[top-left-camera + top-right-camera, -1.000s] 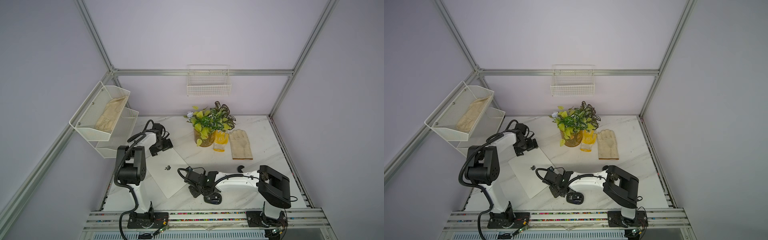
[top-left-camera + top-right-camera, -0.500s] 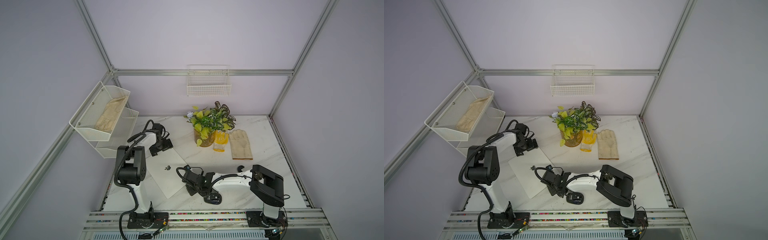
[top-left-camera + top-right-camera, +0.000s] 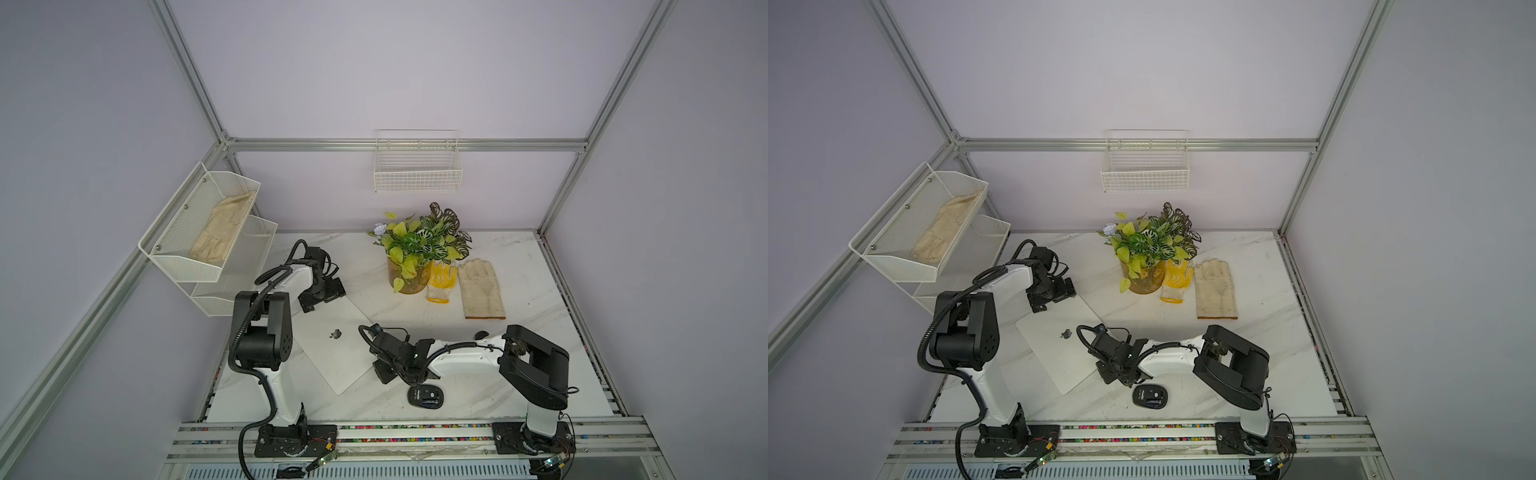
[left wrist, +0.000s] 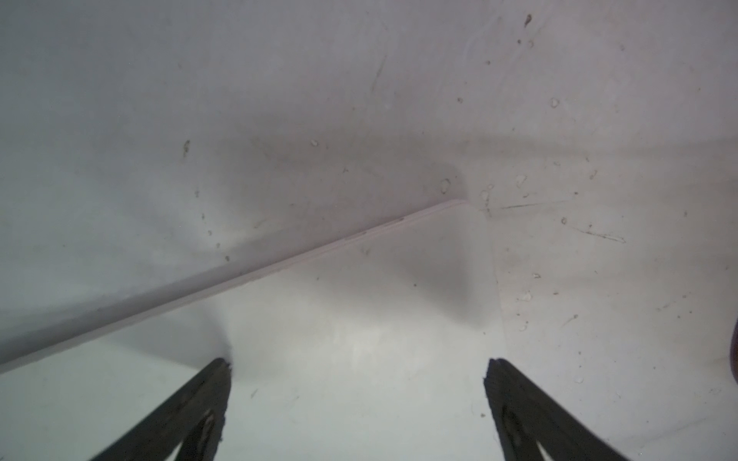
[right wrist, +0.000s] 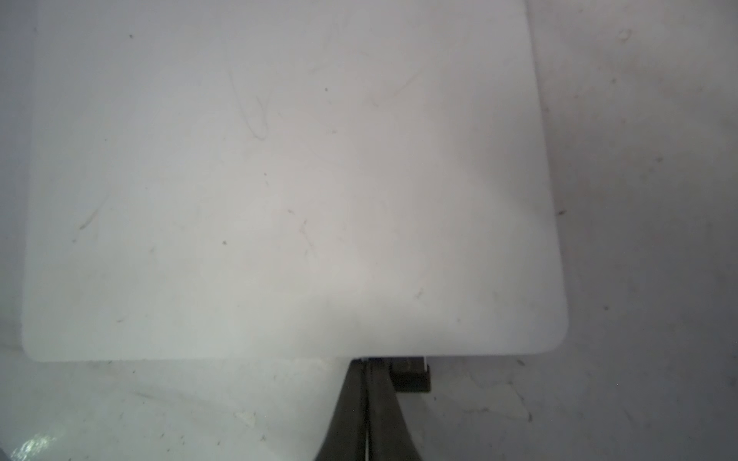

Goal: Insert the wireless mouse receiver into the laptop
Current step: Insert the USB plug into the USB port.

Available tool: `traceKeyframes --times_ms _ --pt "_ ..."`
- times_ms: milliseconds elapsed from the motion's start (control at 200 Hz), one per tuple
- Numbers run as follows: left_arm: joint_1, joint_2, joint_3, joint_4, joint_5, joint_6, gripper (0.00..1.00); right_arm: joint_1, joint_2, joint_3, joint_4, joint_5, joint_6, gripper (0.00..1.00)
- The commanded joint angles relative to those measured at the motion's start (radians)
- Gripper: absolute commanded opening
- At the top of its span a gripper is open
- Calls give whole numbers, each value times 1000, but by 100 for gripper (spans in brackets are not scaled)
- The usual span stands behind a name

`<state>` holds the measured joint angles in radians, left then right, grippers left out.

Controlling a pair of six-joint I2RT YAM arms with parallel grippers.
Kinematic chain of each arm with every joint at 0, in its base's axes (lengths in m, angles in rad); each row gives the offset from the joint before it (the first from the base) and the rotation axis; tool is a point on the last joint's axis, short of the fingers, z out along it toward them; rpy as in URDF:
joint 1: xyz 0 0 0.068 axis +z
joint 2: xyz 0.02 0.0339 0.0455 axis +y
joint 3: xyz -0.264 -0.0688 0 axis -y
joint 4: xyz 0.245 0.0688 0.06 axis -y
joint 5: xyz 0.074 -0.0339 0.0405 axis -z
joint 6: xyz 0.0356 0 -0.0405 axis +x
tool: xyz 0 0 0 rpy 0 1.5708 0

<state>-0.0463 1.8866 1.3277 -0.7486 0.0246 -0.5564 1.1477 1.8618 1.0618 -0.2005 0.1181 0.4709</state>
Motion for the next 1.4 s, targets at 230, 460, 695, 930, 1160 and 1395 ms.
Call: traceKeyframes --times_ms 230,460,695,930,1160,1395 --pt "2 35 -2 5 -14 7 100 -1 -109 -85 -105 22 51 8" --pt "3 26 -12 5 -12 9 100 -2 16 7 -100 59 40 7" --pt "2 18 -19 4 -11 13 100 -21 110 76 -85 126 16 6" --pt "-3 2 -38 3 -8 11 100 -62 85 65 -66 149 -22 6" --pt "-51 -32 -56 -9 -25 -15 100 -158 39 33 -59 113 -58 8" --pt "-82 -60 -145 19 15 -86 100 -223 91 100 -59 55 -100 10"
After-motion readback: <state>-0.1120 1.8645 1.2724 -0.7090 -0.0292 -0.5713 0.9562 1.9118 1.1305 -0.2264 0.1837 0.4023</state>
